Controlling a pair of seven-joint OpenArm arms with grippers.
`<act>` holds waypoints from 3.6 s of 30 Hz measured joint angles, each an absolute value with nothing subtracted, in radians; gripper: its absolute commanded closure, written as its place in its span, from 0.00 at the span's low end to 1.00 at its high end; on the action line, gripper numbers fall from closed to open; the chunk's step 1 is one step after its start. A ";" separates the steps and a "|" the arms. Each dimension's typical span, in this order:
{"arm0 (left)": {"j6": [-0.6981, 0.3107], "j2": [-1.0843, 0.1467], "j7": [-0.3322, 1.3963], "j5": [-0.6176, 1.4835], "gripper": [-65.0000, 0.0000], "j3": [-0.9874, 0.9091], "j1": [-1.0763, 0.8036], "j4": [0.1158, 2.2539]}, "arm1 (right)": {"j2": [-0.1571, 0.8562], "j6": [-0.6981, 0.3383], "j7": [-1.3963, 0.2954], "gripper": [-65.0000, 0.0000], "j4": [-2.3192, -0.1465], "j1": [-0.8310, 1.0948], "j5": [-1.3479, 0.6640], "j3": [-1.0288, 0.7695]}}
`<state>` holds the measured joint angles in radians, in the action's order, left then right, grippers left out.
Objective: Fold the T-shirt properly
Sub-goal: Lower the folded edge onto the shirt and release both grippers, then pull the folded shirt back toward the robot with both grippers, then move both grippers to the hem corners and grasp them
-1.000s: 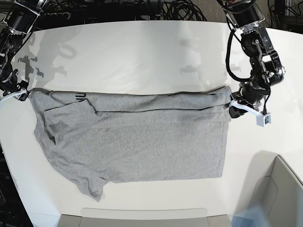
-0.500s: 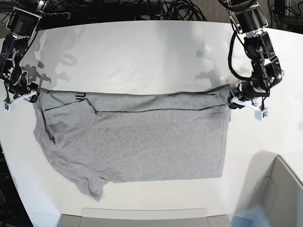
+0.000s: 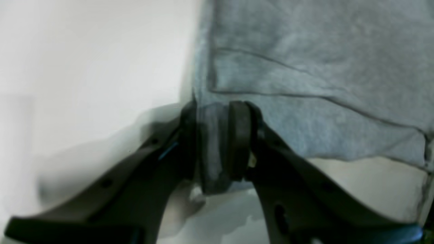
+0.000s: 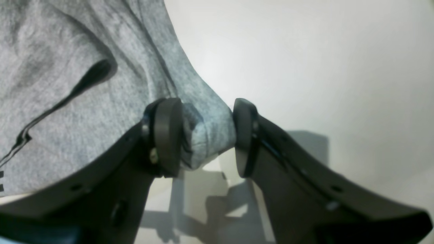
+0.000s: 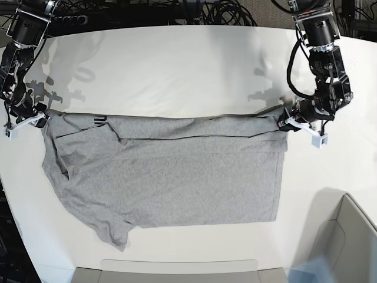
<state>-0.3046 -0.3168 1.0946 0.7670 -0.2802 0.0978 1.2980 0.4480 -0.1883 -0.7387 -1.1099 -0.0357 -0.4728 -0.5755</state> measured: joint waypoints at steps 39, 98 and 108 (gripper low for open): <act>-0.326 -0.445 1.019 0.798 1.00 -0.165 -0.112 1.430 | 0.487 -0.192 -0.842 1.00 -1.427 0.268 -0.477 -0.597; -0.311 -0.433 1.154 0.770 0.86 -0.357 -0.227 1.872 | 0.575 -0.198 -0.867 0.68 -1.469 -0.040 -0.596 -0.310; -0.311 -0.420 1.158 0.766 0.86 -0.340 -0.205 1.869 | 0.437 -0.195 -0.688 0.68 -0.928 -0.426 -0.322 0.022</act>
